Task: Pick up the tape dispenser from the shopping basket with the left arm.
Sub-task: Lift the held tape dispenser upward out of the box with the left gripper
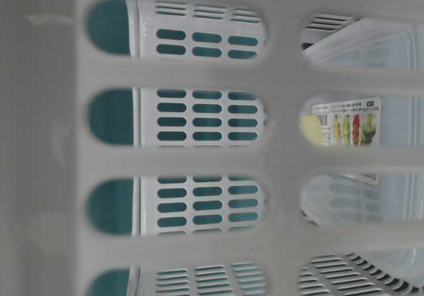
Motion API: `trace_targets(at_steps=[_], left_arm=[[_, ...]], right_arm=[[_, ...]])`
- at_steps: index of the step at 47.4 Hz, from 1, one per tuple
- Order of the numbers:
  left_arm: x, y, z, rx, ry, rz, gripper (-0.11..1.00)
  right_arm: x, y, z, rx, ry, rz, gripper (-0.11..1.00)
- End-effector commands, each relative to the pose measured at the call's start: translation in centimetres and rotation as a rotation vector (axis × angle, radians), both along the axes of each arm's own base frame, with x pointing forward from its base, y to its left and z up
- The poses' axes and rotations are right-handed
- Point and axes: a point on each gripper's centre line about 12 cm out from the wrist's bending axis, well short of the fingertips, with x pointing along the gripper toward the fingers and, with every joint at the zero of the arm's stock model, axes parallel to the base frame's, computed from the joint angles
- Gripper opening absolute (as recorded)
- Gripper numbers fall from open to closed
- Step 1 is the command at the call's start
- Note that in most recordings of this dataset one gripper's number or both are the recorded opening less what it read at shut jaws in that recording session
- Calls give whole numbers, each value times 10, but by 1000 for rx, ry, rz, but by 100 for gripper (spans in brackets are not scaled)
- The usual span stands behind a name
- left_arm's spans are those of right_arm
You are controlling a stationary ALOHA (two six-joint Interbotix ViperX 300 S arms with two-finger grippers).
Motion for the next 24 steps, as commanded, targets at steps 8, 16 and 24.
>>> trace_targets(at_steps=[8,16,24], left_arm=[[-3,1,15,0,-43,1,28],[-2,3,15,1,-43,4,28],[-1,2,13,0,-38,4,28]], right_arm=[[2,0,6,1,-14,-1,76],[2,0,6,1,-14,-2,76],[1,0,5,1,-12,-2,76]])
